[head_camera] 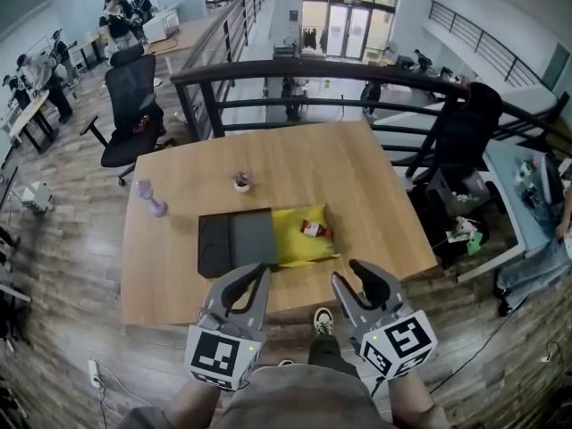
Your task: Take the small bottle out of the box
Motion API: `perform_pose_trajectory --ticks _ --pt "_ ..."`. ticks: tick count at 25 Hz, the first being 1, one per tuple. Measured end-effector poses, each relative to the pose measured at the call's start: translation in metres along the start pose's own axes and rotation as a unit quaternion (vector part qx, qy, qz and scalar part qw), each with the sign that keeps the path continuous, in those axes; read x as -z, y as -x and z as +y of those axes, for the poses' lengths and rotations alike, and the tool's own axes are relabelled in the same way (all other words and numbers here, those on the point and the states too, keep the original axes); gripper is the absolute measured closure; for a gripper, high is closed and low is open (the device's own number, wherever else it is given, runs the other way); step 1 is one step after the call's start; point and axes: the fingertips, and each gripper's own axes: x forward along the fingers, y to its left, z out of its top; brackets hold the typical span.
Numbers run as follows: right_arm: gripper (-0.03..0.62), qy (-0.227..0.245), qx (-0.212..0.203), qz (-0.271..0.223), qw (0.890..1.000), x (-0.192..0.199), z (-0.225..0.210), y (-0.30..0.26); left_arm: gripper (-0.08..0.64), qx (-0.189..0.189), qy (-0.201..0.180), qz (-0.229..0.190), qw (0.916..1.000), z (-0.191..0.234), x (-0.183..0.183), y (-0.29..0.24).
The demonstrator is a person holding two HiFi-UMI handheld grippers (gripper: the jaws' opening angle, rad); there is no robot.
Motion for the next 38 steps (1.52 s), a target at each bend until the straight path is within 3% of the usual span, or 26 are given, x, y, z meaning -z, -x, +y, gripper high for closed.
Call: perform_pose_trajectory --ticks 10,20,29,38 --pt "0.469 0.007 -0.067 0.016 0.998 -0.014 -0.086 -0.067 0.56 -0.052 0.01 0.023 0.9983 0.021 -0.014 -0.096" --pt "0.468 0.023 -0.143 0.036 0.989 -0.014 -0.152 -0.119 0.558 -0.126 0.008 0.042 0.991 0.038 -0.017 -0.166" --pt "0.468 0.02 -0.186 0.058 0.981 -0.001 -0.167 -0.15 0.56 -0.173 0.014 0.074 0.982 0.05 -0.006 -0.174" --pt "0.459 0.028 -0.196 0.105 0.975 0.031 -0.157 -0.177 0.56 -0.169 0.01 0.099 0.9806 0.072 0.024 -0.175"
